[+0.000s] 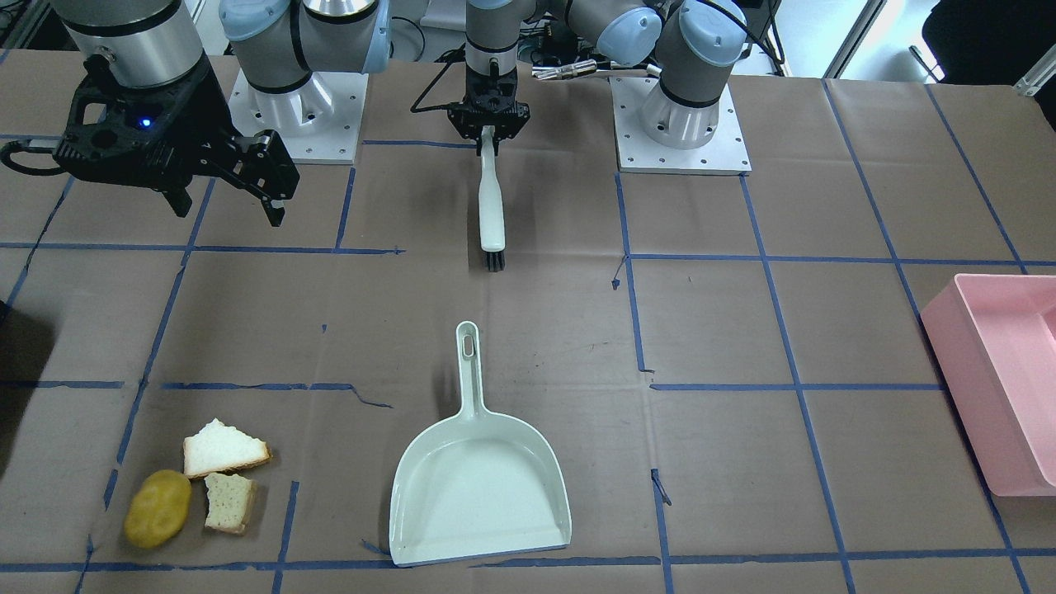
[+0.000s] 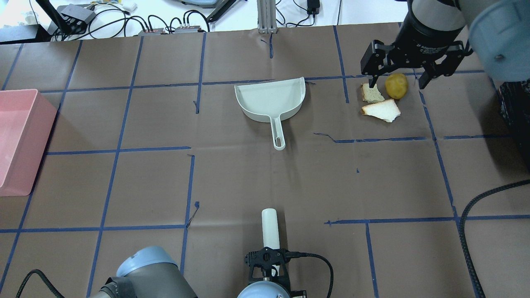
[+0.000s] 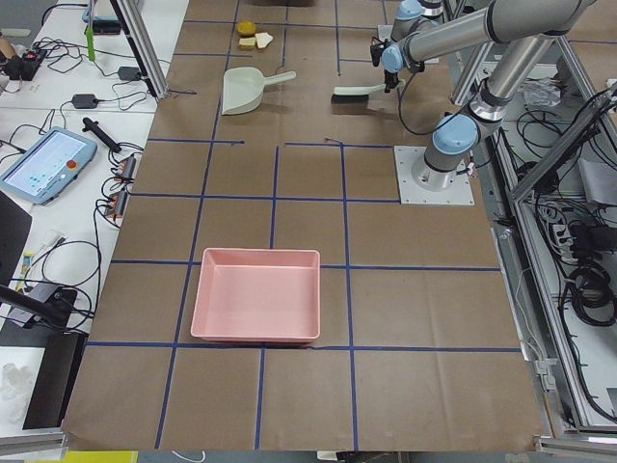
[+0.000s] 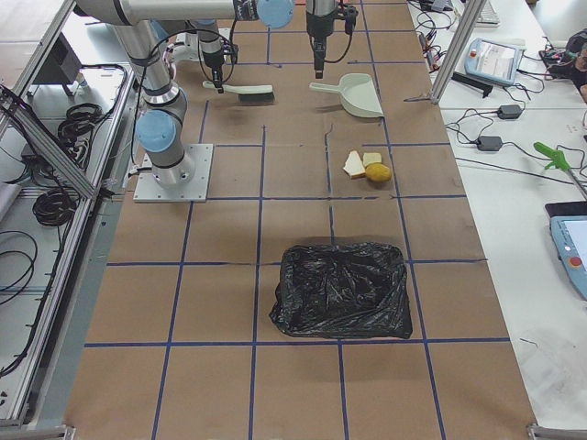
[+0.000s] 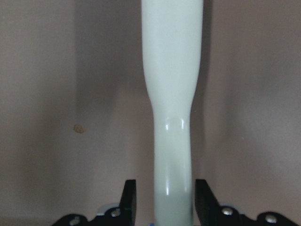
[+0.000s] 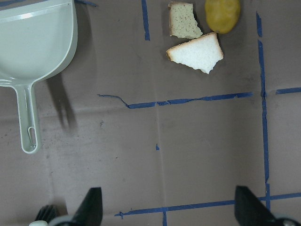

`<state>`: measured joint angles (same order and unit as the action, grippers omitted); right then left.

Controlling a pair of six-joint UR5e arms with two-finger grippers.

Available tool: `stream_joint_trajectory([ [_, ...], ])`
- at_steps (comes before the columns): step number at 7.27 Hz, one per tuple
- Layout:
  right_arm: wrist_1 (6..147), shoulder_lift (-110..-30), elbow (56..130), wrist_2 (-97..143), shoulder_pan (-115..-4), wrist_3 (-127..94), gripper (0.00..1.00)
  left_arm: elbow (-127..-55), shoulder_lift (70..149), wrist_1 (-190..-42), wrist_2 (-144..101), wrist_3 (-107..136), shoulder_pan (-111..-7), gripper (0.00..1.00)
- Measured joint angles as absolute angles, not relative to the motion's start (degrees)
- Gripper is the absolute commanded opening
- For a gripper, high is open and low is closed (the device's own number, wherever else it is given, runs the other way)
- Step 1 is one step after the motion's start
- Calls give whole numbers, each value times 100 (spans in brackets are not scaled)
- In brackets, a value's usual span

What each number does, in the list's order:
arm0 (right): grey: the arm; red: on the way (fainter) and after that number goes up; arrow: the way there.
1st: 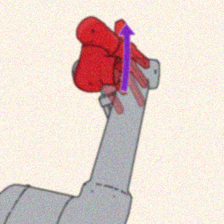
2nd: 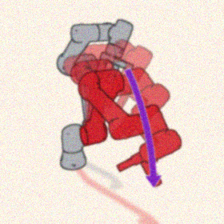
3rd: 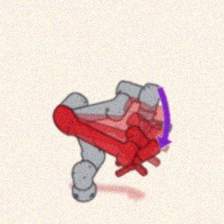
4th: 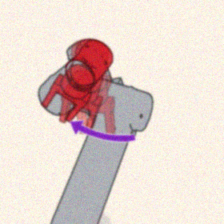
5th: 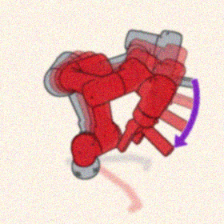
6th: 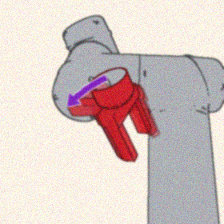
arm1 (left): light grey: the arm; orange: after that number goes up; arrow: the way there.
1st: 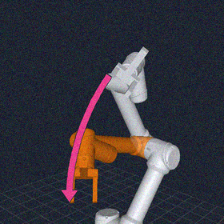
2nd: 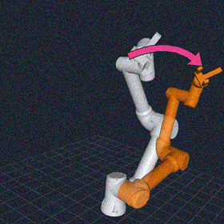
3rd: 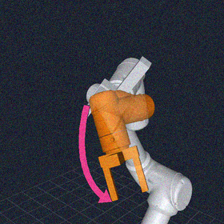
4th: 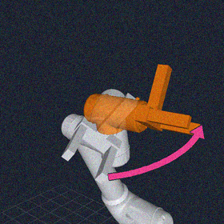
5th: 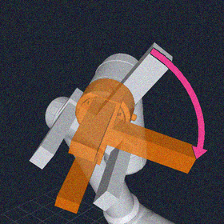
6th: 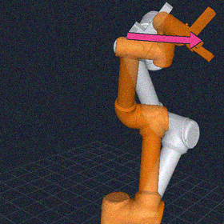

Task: Sweep and dump trash in nearest bin
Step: 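Lift the brush with the left gripper while the right gripper lowers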

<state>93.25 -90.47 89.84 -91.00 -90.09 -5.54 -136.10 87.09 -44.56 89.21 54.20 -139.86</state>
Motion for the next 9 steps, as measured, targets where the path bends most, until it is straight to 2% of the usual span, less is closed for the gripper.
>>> stream_joint_trajectory([
  [5, 9325, -9044, 8989, -9105, -9009, -554, 100, -13485, 8107, -4779, 8970, 5384, -13880, 0],
  [7, 9327, -9044, 8988, -9102, -9009, -554, 100, -13182, 7770, -5447, 8962, 5336, -13474, 0],
  [9, 9313, -9063, 8997, -9114, -9009, -554, 100, -12820, 7771, -5735, 8969, 4968, -13147, 0],
])
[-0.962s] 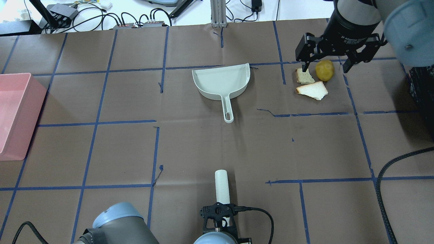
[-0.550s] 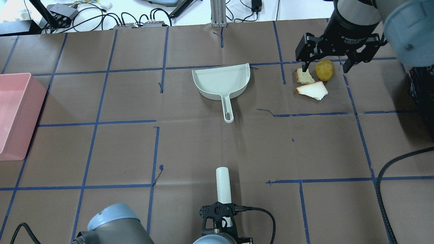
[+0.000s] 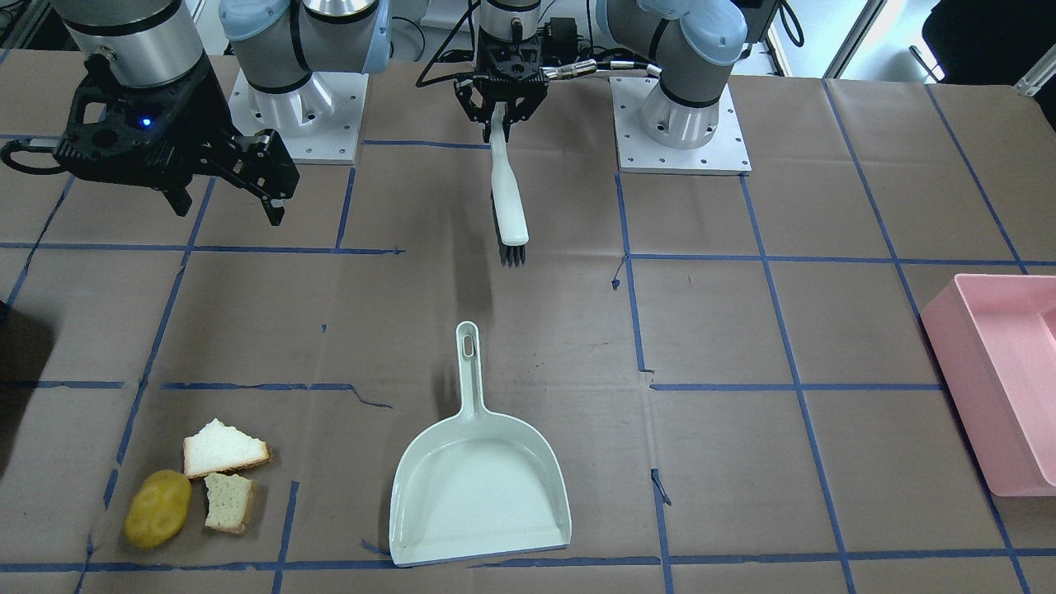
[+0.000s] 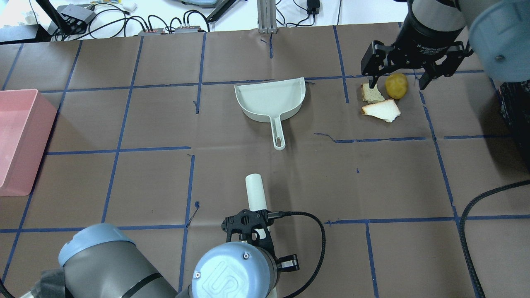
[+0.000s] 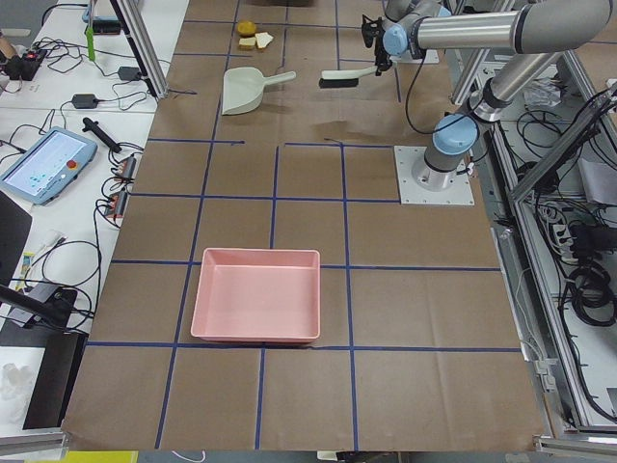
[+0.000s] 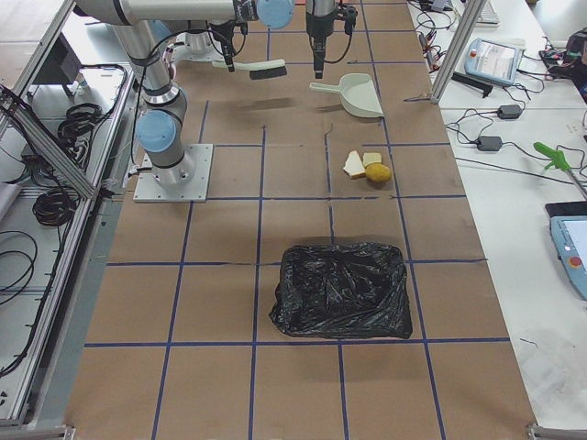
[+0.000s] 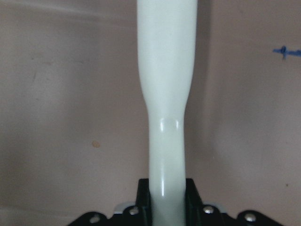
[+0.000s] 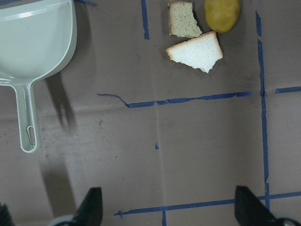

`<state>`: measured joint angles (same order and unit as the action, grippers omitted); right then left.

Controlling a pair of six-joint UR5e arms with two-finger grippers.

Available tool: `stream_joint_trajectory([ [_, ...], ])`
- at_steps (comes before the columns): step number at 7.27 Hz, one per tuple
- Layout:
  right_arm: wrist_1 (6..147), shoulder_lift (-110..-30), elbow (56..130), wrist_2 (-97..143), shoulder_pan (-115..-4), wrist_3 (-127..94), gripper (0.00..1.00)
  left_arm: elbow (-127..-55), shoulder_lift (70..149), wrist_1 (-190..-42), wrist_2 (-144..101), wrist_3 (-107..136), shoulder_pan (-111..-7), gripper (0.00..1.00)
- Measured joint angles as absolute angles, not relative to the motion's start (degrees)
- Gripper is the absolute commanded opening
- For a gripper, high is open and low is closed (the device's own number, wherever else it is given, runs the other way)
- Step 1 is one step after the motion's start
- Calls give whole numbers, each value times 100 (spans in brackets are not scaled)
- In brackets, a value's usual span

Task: Sweep and dump trash in nearest bin
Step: 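Lift the brush with the left gripper while the right gripper lowers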

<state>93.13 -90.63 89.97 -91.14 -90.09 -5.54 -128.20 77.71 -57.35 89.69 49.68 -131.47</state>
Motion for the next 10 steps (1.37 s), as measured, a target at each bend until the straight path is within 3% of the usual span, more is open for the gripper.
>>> stream_joint_trajectory([
  [3, 9308, -9091, 8987, -9177, -9016, -554, 100, -12446, 7706, -6294, 9074, 4433, -12571, 1],
  [10, 9294, -9007, 8988, -9102, -9067, -445, 100, -12428, 6986, -7724, 9350, 1924, -10439, 1],
])
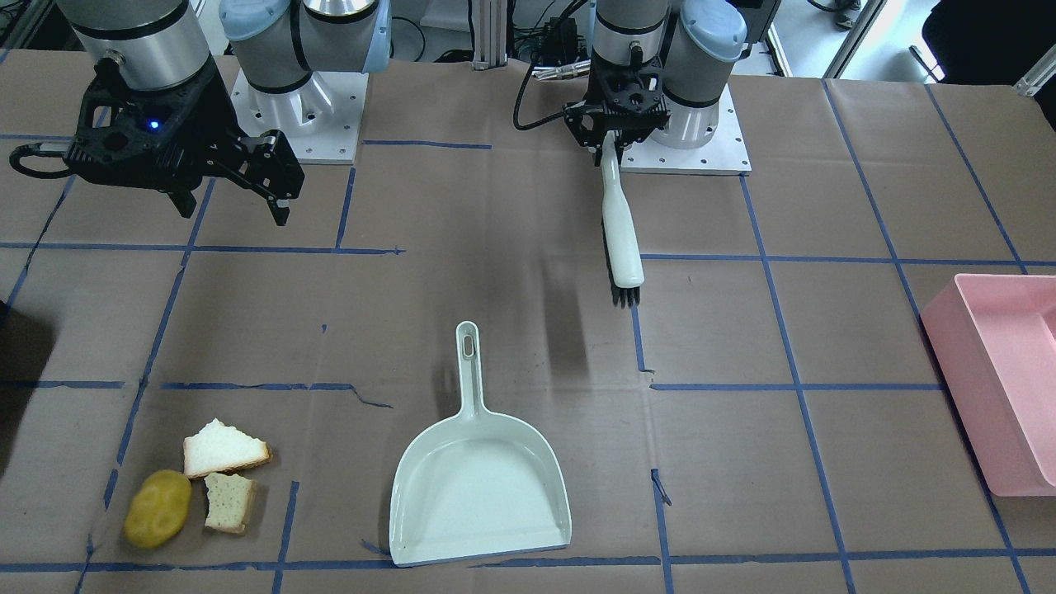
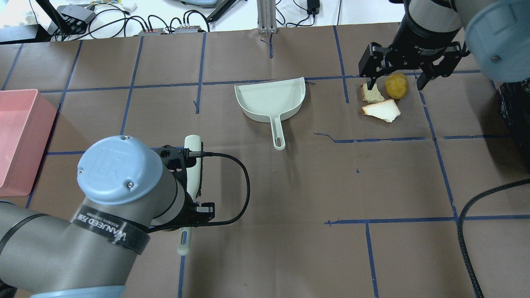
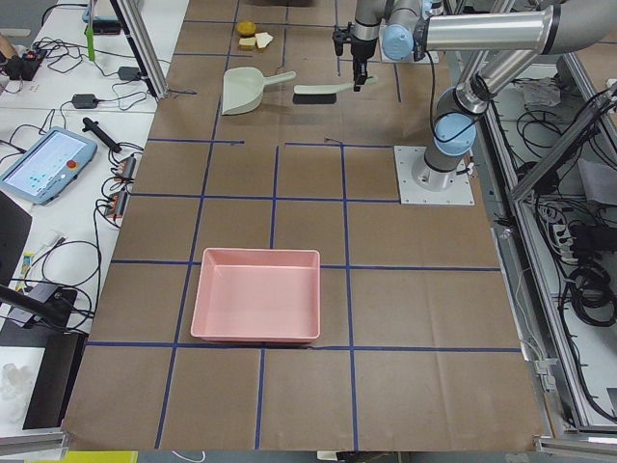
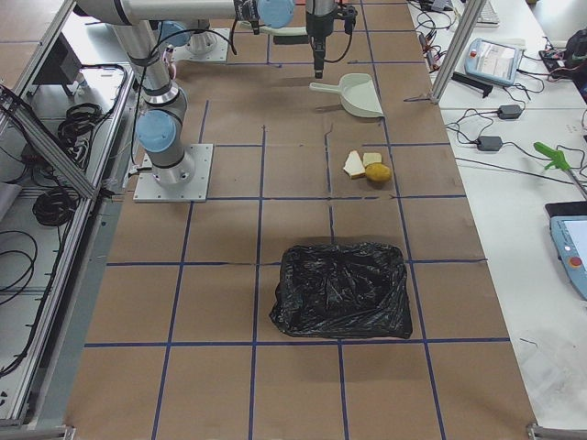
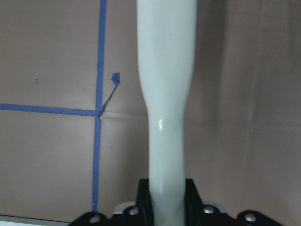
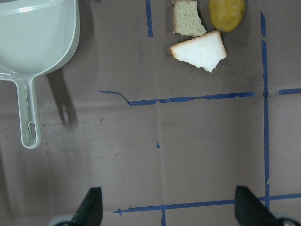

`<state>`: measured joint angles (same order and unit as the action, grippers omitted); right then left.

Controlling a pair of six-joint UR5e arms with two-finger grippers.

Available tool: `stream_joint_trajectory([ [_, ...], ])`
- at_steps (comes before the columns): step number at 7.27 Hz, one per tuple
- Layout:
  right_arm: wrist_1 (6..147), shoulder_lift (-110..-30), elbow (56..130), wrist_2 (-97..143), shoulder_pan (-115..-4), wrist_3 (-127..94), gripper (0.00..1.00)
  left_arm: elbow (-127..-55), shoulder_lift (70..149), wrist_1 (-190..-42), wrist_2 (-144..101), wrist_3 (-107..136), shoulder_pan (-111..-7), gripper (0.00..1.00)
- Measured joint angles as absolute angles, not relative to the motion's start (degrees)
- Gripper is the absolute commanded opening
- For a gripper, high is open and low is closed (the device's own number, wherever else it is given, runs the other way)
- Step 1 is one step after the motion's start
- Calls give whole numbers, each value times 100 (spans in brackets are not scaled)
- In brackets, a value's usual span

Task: Sweep and dump trash in nearest bin
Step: 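Lift the brush with the left gripper while the right gripper lowers, then move the right gripper to the dustpan handle and grasp it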

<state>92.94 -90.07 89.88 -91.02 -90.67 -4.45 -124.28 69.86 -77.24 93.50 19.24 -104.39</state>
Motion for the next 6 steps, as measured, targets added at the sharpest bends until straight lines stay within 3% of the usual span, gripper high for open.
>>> stream_joint_trajectory([
  [6, 9479, -8648, 8948, -8968, -9450, -352, 100, -12430, 6932, -8270, 9359, 1460, -9754, 5],
])
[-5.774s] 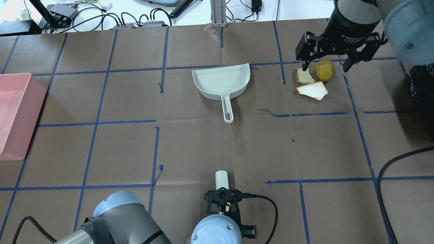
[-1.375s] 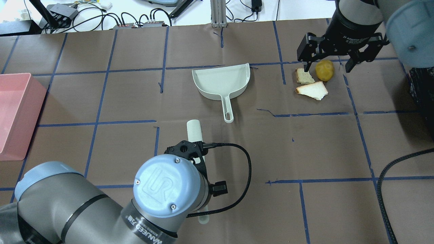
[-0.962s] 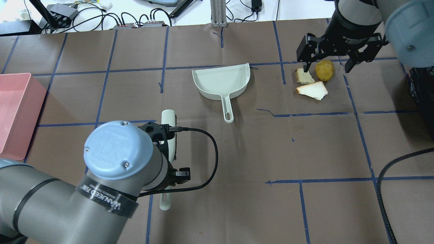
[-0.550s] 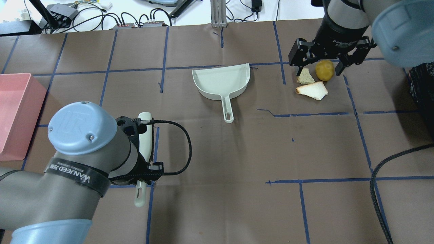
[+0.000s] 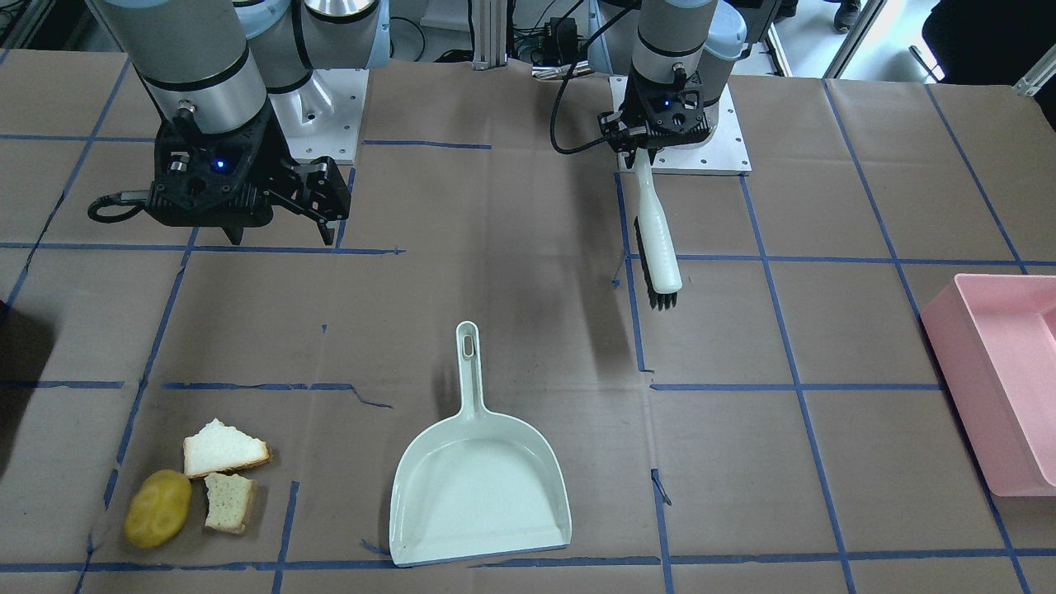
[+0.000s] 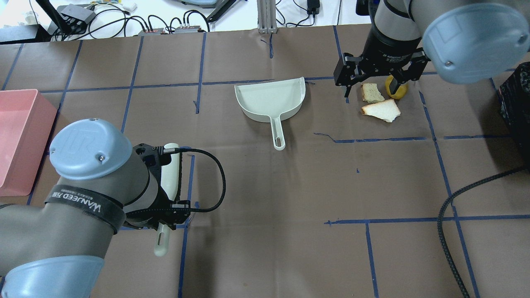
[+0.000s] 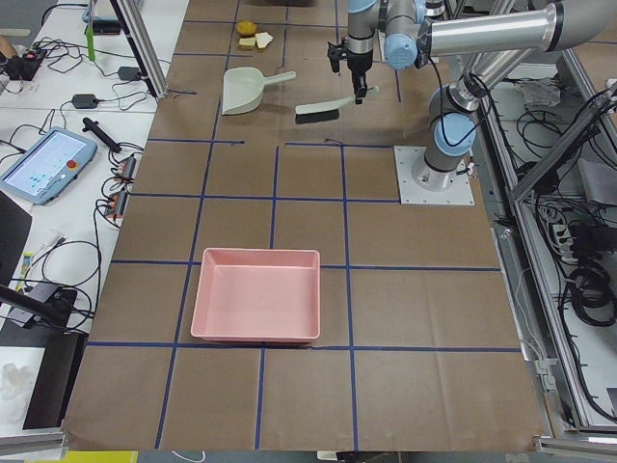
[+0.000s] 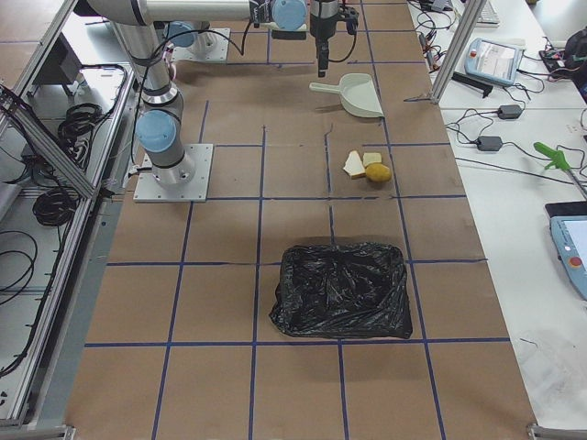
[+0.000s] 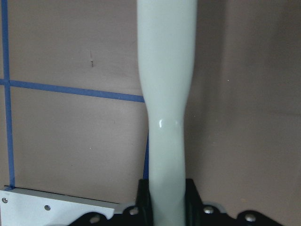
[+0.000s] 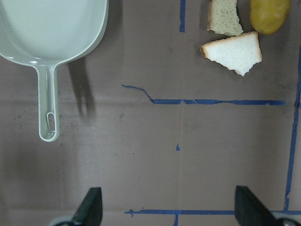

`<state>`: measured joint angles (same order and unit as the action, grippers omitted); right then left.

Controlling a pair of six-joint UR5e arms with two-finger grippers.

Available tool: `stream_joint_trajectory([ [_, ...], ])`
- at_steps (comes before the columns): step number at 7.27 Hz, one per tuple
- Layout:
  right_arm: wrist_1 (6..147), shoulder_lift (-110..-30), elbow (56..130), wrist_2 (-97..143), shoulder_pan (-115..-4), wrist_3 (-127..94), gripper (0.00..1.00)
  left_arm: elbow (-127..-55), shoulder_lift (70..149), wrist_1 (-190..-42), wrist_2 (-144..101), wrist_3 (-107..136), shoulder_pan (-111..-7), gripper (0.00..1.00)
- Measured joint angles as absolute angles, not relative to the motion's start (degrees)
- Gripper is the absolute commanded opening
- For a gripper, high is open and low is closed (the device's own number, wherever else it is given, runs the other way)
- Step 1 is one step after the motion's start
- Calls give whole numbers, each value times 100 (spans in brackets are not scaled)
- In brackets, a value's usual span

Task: Sweep and dump trash in nearest bin
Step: 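Move the right gripper to the dustpan handle and grasp it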

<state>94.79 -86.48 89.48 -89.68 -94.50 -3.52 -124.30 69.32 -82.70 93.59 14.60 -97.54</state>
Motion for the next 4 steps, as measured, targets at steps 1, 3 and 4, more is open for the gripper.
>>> stream_joint_trajectory([
  [1, 9566, -8613, 8949, -8911, -9457, -350, 100, -12436, 6911, -8268, 9355, 1436, -9732, 5],
  [3, 9855, -8441, 8949, -8882, -9531, -368, 100, -12443, 6891, -8274, 9352, 1418, -9708, 5],
  [4, 10114, -8263, 8943, -8889, -9694, -414, 100, -12445, 6883, -8280, 9352, 1414, -9703, 6],
])
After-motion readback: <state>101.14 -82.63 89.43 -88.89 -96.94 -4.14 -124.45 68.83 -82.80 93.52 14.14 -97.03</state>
